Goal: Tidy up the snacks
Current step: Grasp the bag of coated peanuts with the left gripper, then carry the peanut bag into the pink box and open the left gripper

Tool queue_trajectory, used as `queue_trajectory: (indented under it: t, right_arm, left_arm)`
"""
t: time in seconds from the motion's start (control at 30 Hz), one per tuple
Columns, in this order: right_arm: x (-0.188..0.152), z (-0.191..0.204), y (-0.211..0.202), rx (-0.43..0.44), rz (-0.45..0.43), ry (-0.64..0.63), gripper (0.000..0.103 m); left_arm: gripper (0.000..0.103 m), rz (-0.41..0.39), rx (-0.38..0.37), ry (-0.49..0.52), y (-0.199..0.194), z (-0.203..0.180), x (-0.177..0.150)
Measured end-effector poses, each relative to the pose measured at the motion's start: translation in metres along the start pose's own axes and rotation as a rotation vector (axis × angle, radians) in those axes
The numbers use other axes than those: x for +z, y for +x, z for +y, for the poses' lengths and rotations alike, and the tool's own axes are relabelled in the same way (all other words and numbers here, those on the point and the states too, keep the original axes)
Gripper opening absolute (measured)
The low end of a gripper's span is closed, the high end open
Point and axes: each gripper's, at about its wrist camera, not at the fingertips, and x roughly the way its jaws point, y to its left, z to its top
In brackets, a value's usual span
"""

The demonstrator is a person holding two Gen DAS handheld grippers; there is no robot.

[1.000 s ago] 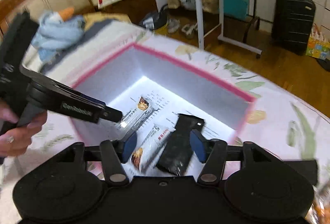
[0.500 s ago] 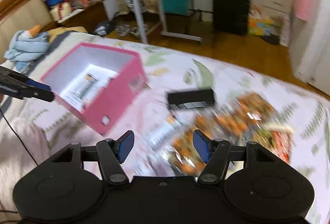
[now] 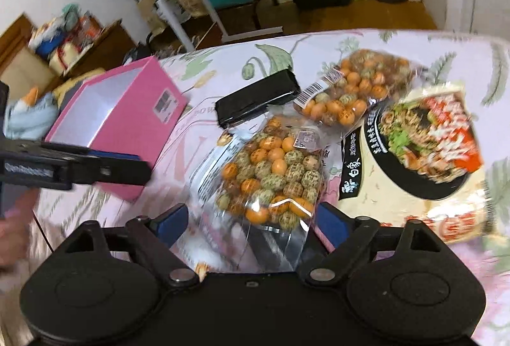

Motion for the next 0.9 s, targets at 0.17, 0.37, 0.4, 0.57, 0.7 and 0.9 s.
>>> queue_trajectory:
  t: [0.17,0.37,0.4,0.57,0.7,0.9]
  right_arm:
    - [0.000,-0.013,0.030,0.033,0.003,0.092,0.095]
    - [0.000,-0.017,0.053,0.019,0.004,0.090,0.098]
    - [0.001,-0.016,0.054,0.008,0.005,0.074,0.097]
    - [0.001,-0.003,0.051,-0.046,0.007,0.004,0.089]
    - [0.004,0.005,0.046,-0.077,0.019,-0.008,0.084]
    - [0.004,0.011,0.040,-0.095,0.031,-0.018,0.082]
  left_arm:
    - [0.043,0.015,-0.048,-0.043,0.048,-0.003,0.010]
    - [0.029,0.080,-0.064,-0.016,0.073,-0.013,0.011]
    - [0.029,0.082,-0.065,-0.020,0.075,-0.013,0.012]
    - [0.030,0.108,-0.071,-0.048,0.079,-0.013,0.013]
    - [0.042,0.126,-0.061,-0.043,0.080,-0.020,0.011]
    - [0.052,0.157,-0.026,-0.066,0.077,-0.030,0.011]
